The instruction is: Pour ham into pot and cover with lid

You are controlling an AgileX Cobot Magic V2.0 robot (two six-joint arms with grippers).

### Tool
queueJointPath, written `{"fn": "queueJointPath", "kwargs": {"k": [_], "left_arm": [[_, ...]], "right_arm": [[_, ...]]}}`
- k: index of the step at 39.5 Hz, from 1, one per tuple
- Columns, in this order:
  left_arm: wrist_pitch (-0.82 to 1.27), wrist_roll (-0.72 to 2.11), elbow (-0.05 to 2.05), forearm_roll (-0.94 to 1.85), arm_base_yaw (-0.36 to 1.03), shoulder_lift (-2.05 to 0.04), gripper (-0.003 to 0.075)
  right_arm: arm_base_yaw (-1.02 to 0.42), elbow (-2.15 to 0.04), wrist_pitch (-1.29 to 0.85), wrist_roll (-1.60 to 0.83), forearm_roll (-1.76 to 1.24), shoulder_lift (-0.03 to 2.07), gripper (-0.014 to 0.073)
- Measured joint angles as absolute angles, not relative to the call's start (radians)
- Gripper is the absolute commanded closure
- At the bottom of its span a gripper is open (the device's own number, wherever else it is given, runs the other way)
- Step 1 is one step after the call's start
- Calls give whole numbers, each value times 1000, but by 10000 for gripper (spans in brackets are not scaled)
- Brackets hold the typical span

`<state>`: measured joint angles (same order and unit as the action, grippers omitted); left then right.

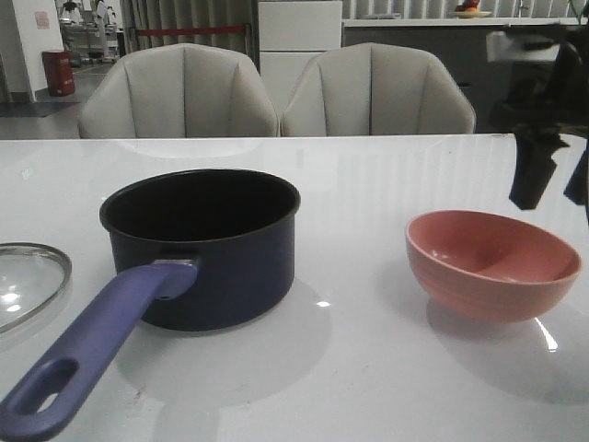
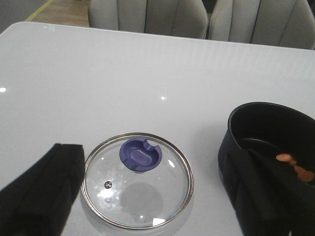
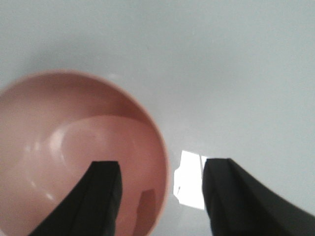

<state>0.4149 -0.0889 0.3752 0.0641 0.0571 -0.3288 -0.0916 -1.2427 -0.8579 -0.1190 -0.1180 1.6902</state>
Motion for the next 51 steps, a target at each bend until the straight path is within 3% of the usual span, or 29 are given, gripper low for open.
{"fn": "queueJointPath", "kwargs": {"k": [17, 38, 51], "left_arm": [[415, -89, 375, 64, 57, -329, 103], [415, -89, 375, 64, 57, -329, 103], [415, -89, 375, 64, 57, -329, 103]], "right_arm": [[-100, -997, -635, -146, -222, 1282, 118], [-364, -616, -343, -191, -189, 689, 118], [-395, -296, -176, -193, -187, 259, 118]]}}
